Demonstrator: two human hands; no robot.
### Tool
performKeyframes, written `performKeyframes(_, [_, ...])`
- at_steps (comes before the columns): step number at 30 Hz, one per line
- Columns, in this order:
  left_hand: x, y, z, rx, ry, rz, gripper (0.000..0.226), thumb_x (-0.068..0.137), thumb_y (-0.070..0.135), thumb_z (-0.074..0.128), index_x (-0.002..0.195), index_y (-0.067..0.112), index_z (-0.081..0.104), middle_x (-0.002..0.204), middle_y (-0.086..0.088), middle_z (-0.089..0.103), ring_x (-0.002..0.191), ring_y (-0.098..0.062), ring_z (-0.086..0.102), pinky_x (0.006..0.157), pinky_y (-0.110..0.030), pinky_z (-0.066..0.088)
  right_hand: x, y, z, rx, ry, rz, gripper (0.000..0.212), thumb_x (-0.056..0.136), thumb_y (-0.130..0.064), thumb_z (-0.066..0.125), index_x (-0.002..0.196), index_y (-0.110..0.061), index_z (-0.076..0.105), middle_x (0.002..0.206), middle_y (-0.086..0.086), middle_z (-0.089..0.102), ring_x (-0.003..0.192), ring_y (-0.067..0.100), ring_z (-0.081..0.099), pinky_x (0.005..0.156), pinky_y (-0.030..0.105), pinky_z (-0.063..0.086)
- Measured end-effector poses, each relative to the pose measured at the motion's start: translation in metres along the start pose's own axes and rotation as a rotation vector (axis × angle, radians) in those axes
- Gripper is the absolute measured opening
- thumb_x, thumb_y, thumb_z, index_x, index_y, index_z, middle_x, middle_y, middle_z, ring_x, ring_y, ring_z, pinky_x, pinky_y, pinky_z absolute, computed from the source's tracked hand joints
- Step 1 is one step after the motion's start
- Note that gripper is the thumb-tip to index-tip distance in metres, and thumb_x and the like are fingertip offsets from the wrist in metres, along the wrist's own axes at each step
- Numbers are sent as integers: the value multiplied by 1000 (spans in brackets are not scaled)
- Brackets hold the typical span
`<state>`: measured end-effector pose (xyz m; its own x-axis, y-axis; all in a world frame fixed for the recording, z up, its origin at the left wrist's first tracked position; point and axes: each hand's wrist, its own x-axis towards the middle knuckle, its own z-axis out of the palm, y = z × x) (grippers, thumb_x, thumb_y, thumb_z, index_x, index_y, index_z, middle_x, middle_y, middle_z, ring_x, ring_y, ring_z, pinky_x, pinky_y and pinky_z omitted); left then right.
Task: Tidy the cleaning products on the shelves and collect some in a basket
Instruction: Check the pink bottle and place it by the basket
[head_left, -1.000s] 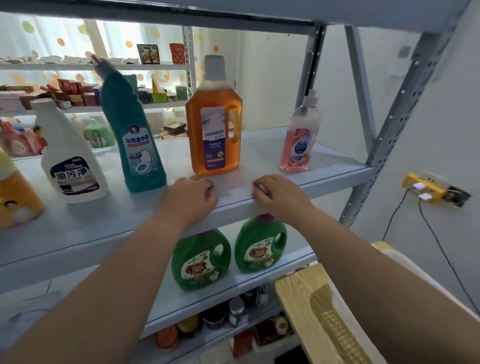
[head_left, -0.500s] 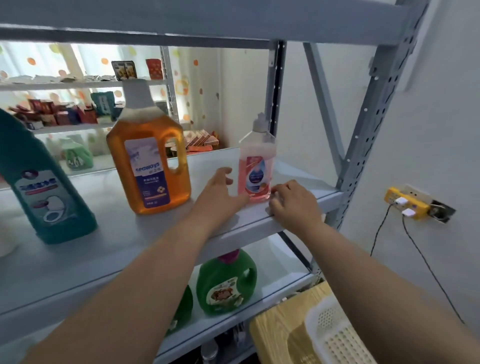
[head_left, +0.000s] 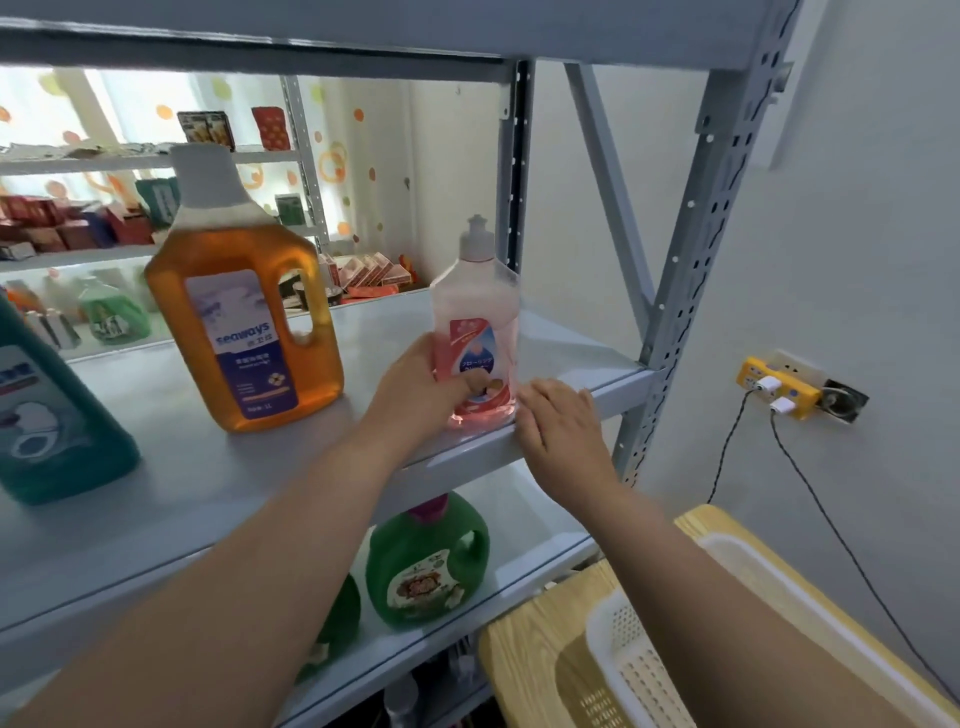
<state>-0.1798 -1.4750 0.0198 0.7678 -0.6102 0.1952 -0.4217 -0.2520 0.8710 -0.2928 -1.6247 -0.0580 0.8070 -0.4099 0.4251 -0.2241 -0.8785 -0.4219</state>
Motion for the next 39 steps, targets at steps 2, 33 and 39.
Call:
performKeyframes(2, [-29, 4, -11, -81, -42, 36, 40, 92, 35, 75, 120, 42, 48, 111, 26, 64, 94, 3, 65, 77, -18, 47, -18, -13, -9, 285, -26, 52, 39, 109, -28, 33, 120, -17, 69, 114, -9, 64, 114, 12, 53, 113, 44, 39])
performKeyframes(33, [-289, -108, -55, -888, -252, -283, 45, 82, 52, 61, 123, 37, 69, 120, -9, 73, 105, -33, 73, 79, -45, 61, -238, -169, 21, 1042, -101, 307, 35, 93, -48, 64, 124, -36, 72, 130, 3, 63, 122, 26, 63, 100, 54, 57])
performKeyframes(39, [-280, -98, -31, -733, -148, -218, 38, 85, 48, 69, 121, 44, 58, 116, 12, 71, 104, -21, 74, 82, -49, 63, -224, -161, 12, 1182, -172, 348, 47, 85, -58, 74, 125, -39, 62, 123, 1, 71, 115, 30, 69, 94, 52, 59])
